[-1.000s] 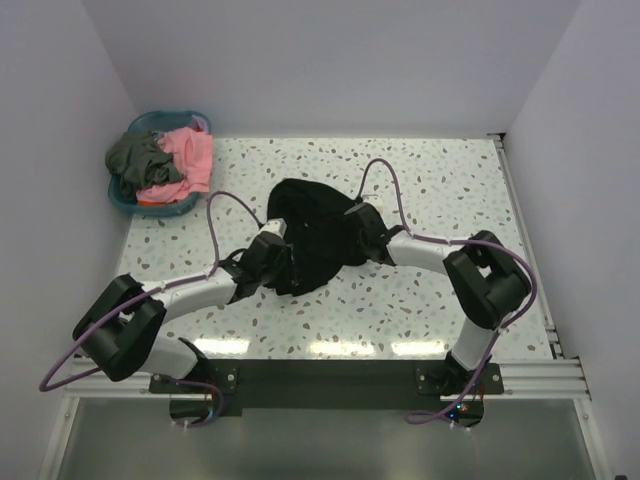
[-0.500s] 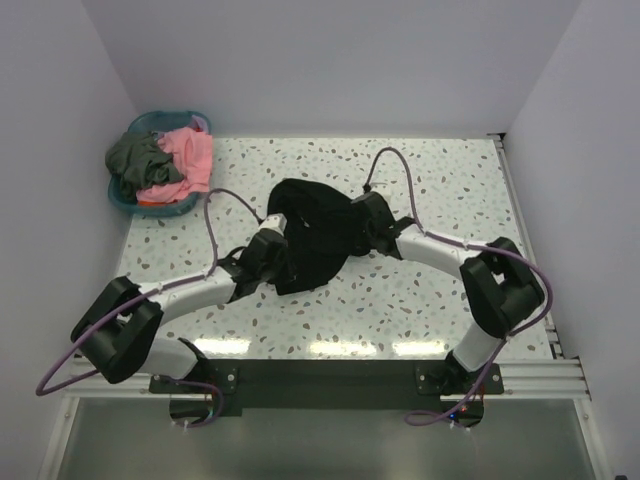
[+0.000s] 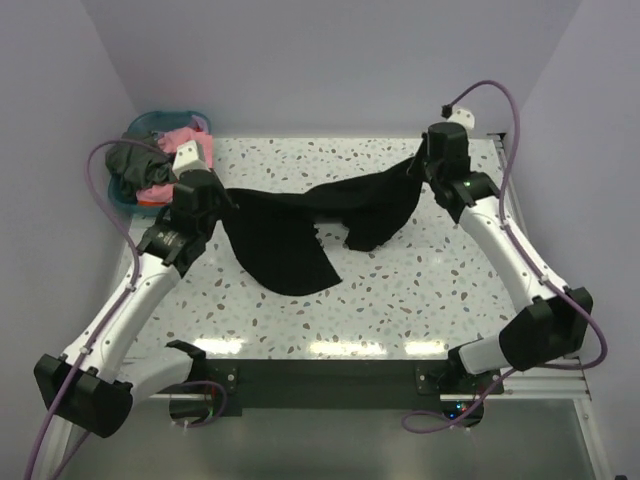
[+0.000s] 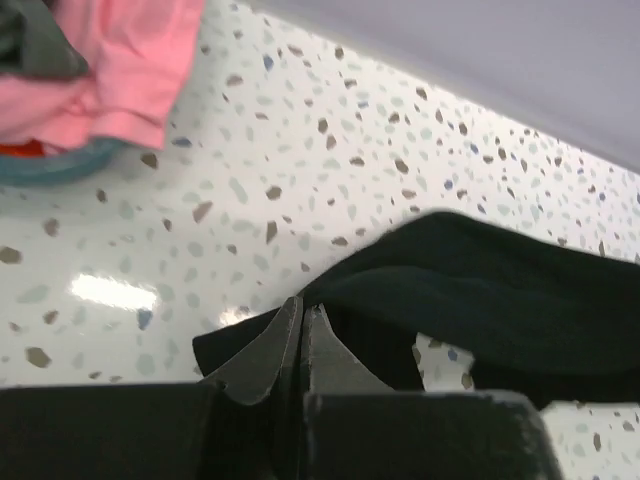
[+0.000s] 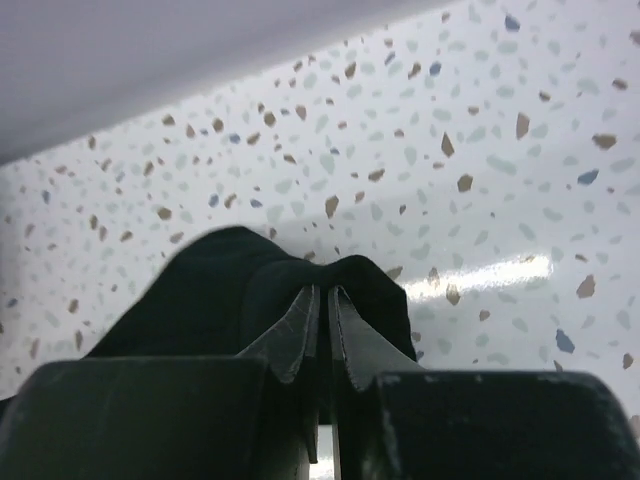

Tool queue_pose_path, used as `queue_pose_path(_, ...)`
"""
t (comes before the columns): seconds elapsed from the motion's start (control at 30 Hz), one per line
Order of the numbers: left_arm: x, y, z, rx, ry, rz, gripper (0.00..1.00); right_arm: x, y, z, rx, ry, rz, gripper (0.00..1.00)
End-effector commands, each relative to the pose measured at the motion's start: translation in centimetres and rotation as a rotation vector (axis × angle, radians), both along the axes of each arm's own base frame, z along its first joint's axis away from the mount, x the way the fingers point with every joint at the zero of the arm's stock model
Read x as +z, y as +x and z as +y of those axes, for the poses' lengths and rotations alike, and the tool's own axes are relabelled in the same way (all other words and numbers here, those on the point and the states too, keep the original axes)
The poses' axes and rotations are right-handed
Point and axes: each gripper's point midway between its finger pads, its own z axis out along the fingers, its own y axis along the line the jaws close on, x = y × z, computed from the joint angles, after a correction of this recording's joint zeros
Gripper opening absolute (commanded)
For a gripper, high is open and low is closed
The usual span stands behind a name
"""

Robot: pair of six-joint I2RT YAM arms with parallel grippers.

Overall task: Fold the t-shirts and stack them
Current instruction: Flatten the tshirt out

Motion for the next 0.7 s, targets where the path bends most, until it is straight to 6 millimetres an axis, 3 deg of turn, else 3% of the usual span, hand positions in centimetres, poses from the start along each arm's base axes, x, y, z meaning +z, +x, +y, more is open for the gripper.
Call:
queue_pose_path(0.0,5.8,-0.5,4.0,0.109,0.114,-0.087,0.00,8.5,-1.7,-2.5,-0.042,-0.005,-0.150,0.00)
queue_pose_path(0.03,8.5,-0.8,4.5,0.126,0.105,-0.142,0.00,9.7,-2.1,-3.4,-0.060,0.000,-0.172,0.00)
queue_pose_path(0.07,9.7,-1.1,5.1,0.149,0.115,-0.161,0.00,10.8,-2.6,-3.8,-0.066,-0.001,-0.190,0.00)
queue_pose_path(0.1,10.7,-1.3,5.5,0.160,0.126,-0.179,0.00,13.3,-3.5,-4.4,-0.071,0.000,-0.242,0.00)
queue_pose_path(0.13,13.0,-1.9,6.0,0.176,0.115,-0.225,0.00,14.5,-4.1,-5.2,-0.095,-0.006,-0.265,0.00)
queue_pose_path(0.17,13.9,-2.4,6.4,0.189,0.122,-0.237,0.00,15.3,-4.9,-5.8,-0.105,-0.023,-0.272,0.00)
queue_pose_path(0.2,15.9,-3.2,6.8,0.196,0.105,-0.282,0.00,17.7,-6.3,-6.4,-0.116,-0.016,-0.327,0.00)
queue_pose_path(0.3,18.1,-4.9,7.5,0.205,0.094,-0.331,0.00,20.6,-9.0,-7.8,-0.147,-0.027,-0.394,0.00)
queue_pose_path(0.33,19.5,-6.0,7.9,0.207,0.080,-0.368,0.00,22.1,-10.8,-8.4,-0.156,-0.019,-0.441,0.00)
queue_pose_path(0.5,23.3,-10.2,8.7,0.182,0.026,-0.480,0.00,26.0,-16.5,-10.3,-0.178,-0.002,-0.567,0.00)
queue_pose_path(0.6,24.7,-11.7,8.9,0.167,0.010,-0.510,0.00,28.1,-19.9,-11.6,-0.203,0.005,-0.636,0.00)
queue_pose_path(0.67,26.7,-13.0,9.2,0.157,-0.006,-0.551,0.00,29.1,-21.5,-12.2,-0.212,0.004,-0.665,0.00)
